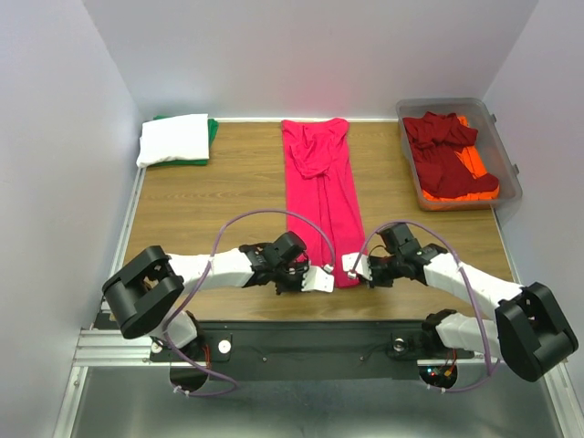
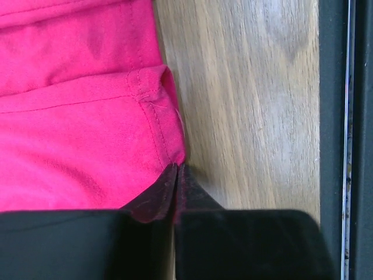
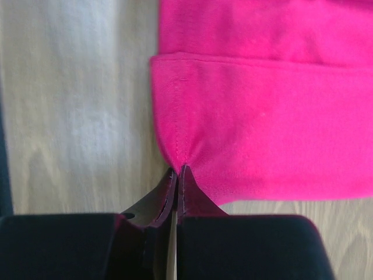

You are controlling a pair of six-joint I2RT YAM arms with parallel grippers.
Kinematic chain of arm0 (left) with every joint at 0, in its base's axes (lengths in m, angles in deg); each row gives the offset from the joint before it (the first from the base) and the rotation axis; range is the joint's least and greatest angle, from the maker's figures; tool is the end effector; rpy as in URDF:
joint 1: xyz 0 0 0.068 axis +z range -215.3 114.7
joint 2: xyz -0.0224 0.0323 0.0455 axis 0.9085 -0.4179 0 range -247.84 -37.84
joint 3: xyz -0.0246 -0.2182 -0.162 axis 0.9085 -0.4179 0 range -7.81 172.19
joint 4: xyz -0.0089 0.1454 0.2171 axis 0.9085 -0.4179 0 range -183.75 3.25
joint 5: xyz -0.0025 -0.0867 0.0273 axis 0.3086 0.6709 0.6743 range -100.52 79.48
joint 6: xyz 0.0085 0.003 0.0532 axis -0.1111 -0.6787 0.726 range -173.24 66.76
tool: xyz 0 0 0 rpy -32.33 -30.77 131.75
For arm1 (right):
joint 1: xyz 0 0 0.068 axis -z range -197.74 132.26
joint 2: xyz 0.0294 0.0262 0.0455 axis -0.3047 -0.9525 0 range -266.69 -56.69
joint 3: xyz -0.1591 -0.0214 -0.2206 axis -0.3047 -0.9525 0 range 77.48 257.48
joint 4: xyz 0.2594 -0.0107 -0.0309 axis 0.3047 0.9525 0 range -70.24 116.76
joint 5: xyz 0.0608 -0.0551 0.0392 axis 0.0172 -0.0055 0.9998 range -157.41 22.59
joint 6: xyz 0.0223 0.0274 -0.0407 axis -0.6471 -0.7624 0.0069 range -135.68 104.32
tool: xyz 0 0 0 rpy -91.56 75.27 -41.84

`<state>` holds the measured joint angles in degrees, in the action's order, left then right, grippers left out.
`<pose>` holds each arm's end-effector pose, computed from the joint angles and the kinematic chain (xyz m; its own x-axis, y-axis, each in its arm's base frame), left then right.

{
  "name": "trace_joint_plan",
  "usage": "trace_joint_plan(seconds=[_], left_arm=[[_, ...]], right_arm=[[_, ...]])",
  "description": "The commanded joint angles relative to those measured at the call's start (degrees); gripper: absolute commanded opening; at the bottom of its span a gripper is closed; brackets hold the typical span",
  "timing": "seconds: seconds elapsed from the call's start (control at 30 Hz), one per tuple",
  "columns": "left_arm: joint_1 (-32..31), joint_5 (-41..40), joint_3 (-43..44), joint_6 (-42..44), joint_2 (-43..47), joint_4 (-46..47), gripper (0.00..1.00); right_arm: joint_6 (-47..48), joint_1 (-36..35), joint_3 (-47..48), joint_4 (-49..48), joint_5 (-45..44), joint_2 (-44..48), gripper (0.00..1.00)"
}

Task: Fold and stack the t-shirts
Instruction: Fold the tshirt

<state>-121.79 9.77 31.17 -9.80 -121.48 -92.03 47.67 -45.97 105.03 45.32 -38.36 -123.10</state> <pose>0.1422 -0.2372 0.1642 0.3157 0.6914 -0.6498 0.9478 -0.1980 0.2498 0.1577 0.1043 0.1537 0.1782 -0.7911 -0.5851 -0.9786 -0.0803 -0.1895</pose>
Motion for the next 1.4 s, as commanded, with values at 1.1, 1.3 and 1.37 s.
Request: trace_joint_plan(seconds=[1.1,1.3,1.37], left_arm=[[15.62,14.69,19.56,10.01,-3.29,-21.71,0.01],[13.69,15.83,17.27,9.56,-2.23,-22.40,0.01],[12.29,15.30,15.87,10.17,-1.71,-22.84,0.01]], right_arm=[[-1.04,6.52,20.88,5.64,1.00,-8.82,0.01],[1.42,6.43,18.07,8.88,3.72,-6.01,0.01],[2.99,6.26,16.58,11.17,3.99,-4.96,0.00]])
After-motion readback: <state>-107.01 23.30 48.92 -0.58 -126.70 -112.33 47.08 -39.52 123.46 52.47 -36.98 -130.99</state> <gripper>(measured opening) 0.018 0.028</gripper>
